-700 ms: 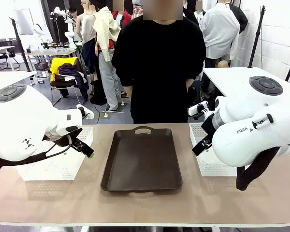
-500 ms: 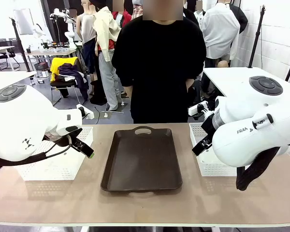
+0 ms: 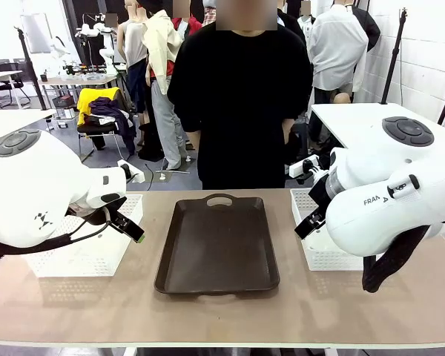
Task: Prepare the laboratory tools.
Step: Pick up the Big flask that the person points to.
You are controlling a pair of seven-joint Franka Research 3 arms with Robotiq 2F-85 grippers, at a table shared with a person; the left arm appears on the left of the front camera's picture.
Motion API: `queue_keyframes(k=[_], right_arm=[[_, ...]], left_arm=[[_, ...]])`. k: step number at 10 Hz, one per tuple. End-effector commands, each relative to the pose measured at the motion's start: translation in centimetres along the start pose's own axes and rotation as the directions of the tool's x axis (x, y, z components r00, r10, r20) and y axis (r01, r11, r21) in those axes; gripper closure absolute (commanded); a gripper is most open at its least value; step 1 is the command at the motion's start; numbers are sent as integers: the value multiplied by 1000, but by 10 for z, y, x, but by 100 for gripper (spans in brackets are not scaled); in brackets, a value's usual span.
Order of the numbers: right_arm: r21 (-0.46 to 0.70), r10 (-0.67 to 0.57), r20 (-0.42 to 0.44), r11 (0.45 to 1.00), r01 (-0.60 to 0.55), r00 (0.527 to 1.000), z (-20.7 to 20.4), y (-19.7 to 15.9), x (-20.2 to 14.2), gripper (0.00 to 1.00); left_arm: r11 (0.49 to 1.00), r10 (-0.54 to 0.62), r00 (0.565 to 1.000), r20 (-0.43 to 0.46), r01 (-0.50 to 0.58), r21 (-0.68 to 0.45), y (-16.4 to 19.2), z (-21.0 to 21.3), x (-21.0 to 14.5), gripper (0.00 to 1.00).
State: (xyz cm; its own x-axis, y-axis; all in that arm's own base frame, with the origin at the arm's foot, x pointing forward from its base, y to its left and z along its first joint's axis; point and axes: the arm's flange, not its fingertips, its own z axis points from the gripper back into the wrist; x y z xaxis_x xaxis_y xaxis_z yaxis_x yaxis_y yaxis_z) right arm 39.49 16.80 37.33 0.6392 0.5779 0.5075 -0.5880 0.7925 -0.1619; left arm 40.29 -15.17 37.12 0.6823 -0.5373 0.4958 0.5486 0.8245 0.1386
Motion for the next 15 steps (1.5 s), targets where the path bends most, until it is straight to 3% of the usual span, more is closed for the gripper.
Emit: queue_keyframes(k=[1,10,12,15], right_arm=[[0,-1,0,1000,1,1000,0,0,0,0],[0,0,0,1000,0,1000,0,0,0,0],[60,-31,9,998,30,999,39,-7,2,0],[255,-140,114,961,107,984,107,-40,-6,0]], left_arm=[[1000,2,1000,0,-2,1,1,0,0,0],[1000,0,1000,0,0,0,0,0,0,0],[1000,20,998,53,-21,6,15,25,10,0],[973,131,973,190,-89,-212,50,75,17,0]])
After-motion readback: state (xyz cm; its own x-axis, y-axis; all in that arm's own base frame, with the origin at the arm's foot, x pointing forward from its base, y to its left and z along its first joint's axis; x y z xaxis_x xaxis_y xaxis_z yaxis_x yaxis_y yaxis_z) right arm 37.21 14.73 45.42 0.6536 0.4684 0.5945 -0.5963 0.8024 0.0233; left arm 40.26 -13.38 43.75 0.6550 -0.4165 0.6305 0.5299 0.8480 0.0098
